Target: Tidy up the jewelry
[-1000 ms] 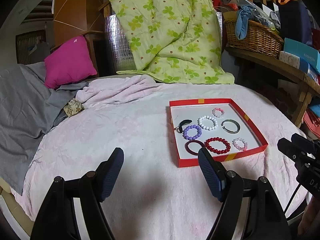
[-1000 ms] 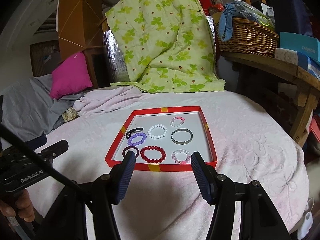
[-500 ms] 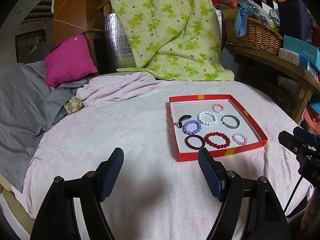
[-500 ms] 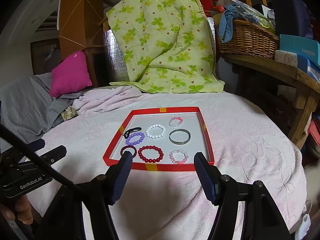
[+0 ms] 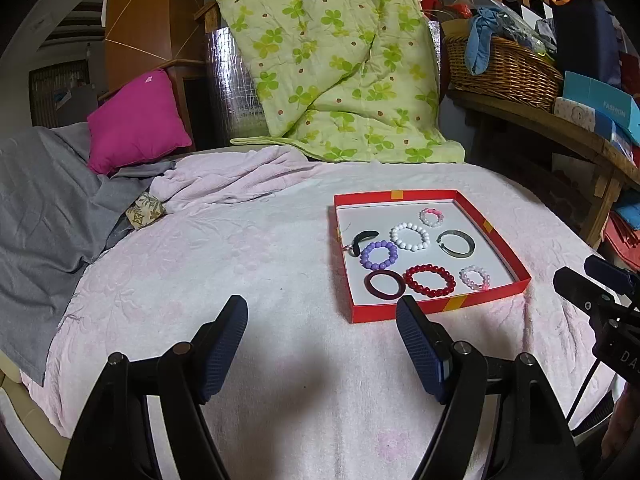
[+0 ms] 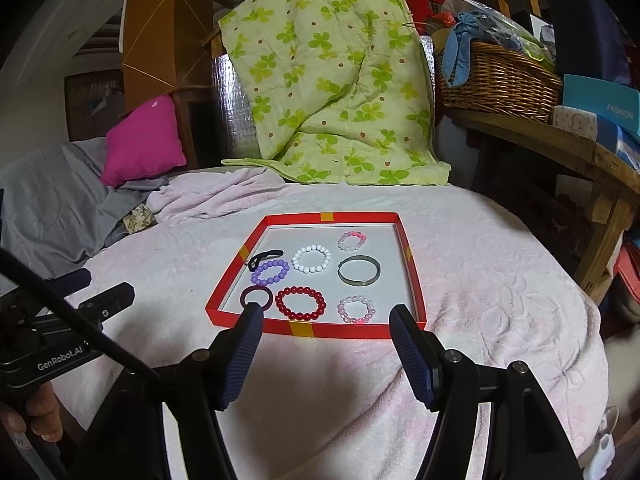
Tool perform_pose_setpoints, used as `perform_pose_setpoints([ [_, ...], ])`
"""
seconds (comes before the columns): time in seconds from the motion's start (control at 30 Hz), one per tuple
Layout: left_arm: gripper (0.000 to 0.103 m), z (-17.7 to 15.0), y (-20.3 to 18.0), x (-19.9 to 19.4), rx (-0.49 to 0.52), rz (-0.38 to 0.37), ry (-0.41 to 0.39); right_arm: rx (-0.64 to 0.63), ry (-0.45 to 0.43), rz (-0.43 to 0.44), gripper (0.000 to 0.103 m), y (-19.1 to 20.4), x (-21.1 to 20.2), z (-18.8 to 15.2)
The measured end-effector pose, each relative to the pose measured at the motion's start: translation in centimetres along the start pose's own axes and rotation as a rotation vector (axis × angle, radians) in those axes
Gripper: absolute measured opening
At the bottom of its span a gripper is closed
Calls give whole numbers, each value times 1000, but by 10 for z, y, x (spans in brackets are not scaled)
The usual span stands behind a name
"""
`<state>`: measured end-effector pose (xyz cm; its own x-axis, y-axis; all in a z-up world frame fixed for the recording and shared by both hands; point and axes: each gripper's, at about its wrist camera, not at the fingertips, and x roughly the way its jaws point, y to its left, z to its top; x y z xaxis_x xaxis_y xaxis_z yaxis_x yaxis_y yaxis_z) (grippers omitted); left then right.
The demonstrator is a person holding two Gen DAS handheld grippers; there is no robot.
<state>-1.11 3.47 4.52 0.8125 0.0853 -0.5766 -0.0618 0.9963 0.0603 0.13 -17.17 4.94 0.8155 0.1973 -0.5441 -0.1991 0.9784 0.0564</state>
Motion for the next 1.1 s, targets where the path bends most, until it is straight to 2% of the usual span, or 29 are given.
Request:
perform_pose_setpoints([
  [1.1,77,-1,1,2,-14,-4,19,4,16,-2,72,-3,-1,-4],
])
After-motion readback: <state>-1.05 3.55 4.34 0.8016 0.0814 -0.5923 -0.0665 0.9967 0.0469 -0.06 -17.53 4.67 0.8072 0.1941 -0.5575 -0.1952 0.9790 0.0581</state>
